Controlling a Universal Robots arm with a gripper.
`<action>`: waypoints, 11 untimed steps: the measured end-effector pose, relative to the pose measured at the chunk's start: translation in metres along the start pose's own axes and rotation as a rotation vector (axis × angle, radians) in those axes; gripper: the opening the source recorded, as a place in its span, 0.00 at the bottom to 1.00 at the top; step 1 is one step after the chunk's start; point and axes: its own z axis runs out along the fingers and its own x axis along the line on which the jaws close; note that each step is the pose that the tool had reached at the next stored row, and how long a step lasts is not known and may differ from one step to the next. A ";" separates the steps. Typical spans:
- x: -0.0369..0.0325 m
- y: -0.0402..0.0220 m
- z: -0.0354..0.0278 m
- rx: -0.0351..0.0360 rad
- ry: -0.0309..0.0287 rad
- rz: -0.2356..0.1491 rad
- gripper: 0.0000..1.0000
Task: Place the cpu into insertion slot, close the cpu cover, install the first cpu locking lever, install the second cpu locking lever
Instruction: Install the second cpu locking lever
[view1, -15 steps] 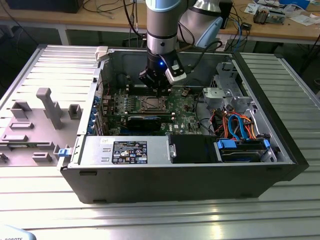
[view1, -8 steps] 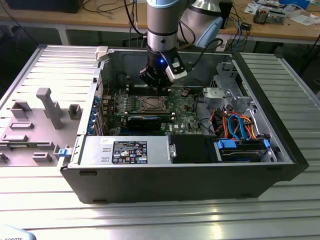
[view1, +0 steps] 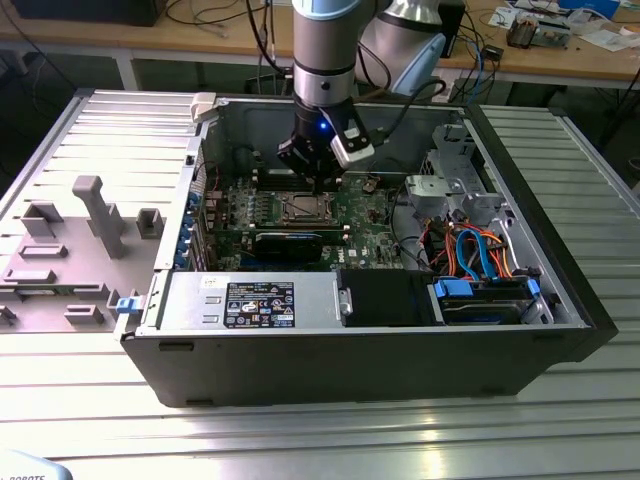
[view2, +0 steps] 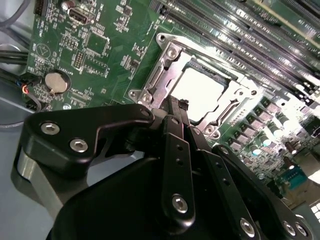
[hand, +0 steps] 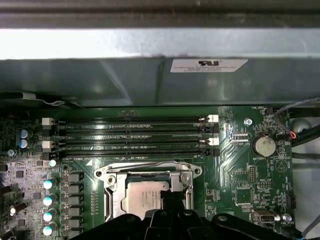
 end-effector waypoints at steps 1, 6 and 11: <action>0.0001 -0.0009 0.0001 0.0000 0.0000 0.000 0.11; 0.0001 -0.0041 0.0009 0.0000 0.0000 0.000 0.11; 0.0001 -0.0047 0.0014 0.0001 0.0001 0.000 0.11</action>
